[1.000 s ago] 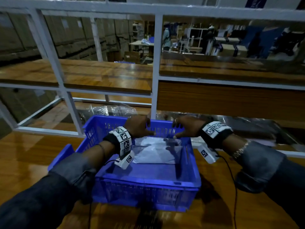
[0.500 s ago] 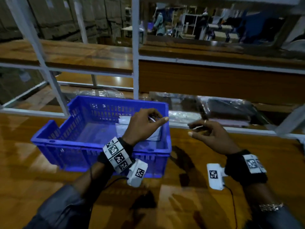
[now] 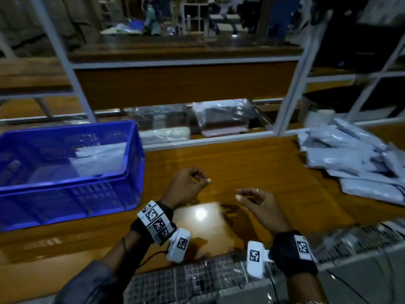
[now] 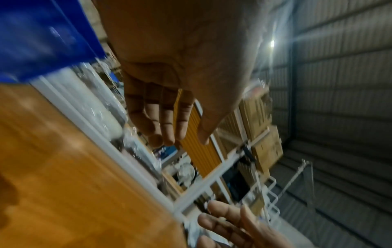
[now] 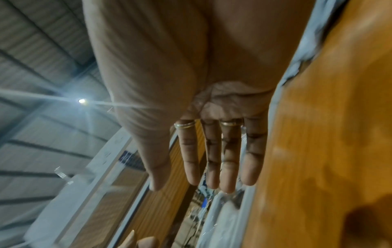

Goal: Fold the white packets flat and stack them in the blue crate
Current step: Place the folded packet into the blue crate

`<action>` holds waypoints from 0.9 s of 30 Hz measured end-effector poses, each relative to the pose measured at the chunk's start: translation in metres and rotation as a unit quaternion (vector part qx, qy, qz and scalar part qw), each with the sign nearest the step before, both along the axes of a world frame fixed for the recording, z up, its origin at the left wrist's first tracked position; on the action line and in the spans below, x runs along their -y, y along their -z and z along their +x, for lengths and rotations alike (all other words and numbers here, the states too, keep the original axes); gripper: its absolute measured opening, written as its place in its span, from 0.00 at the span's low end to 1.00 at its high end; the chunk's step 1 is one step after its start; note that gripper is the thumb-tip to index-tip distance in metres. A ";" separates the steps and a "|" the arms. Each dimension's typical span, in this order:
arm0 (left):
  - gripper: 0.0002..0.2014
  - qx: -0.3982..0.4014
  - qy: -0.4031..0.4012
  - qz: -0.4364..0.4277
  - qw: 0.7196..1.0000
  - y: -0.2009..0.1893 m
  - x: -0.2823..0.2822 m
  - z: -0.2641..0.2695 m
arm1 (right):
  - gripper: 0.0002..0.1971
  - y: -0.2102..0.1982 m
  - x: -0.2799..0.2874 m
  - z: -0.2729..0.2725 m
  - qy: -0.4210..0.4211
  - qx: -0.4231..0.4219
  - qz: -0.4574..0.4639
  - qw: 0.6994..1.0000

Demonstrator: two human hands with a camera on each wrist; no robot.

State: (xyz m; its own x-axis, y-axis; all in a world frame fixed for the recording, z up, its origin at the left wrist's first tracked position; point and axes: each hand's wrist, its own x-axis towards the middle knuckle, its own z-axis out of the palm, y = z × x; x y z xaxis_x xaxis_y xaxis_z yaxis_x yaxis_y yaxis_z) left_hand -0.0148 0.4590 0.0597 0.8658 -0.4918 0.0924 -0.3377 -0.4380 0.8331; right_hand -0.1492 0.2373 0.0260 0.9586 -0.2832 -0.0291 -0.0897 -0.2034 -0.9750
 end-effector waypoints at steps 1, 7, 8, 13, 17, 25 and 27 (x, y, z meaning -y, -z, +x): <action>0.08 -0.002 0.017 0.007 1.000 0.000 0.016 -0.007 | 0.10 0.004 0.013 -0.009 0.017 -0.006 0.001 1.000; 0.05 0.003 0.101 0.041 0.994 0.000 0.098 -0.025 | 0.10 0.021 0.084 -0.035 0.116 -0.001 0.023 0.993; 0.05 0.004 0.112 0.046 0.993 0.003 0.110 -0.024 | 0.12 0.024 0.094 -0.036 0.147 -0.003 0.028 0.989; 0.08 0.003 0.172 0.059 0.983 0.019 0.174 -0.005 | 0.09 0.034 0.149 -0.040 0.288 -0.003 0.049 0.956; 0.09 0.011 0.220 0.049 0.974 0.029 0.233 0.008 | 0.11 0.045 0.196 -0.046 0.331 -0.035 0.002 0.943; 0.11 0.039 0.280 0.026 0.959 0.043 0.351 -0.003 | 0.11 0.032 0.285 -0.074 0.380 -0.063 -0.063 0.921; 0.11 0.048 0.296 0.021 0.954 0.045 0.375 -0.008 | 0.11 0.029 0.305 -0.079 0.382 -0.077 -0.077 0.918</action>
State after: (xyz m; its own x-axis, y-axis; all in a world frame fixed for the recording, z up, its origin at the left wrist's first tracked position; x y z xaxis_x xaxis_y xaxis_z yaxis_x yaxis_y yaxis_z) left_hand -0.0228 0.0843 0.0143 0.4228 -0.8974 0.1266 -0.6111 -0.1791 0.7711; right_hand -0.2285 -0.0682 -0.0028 0.4655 -0.8835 -0.0516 -0.3981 -0.1569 -0.9038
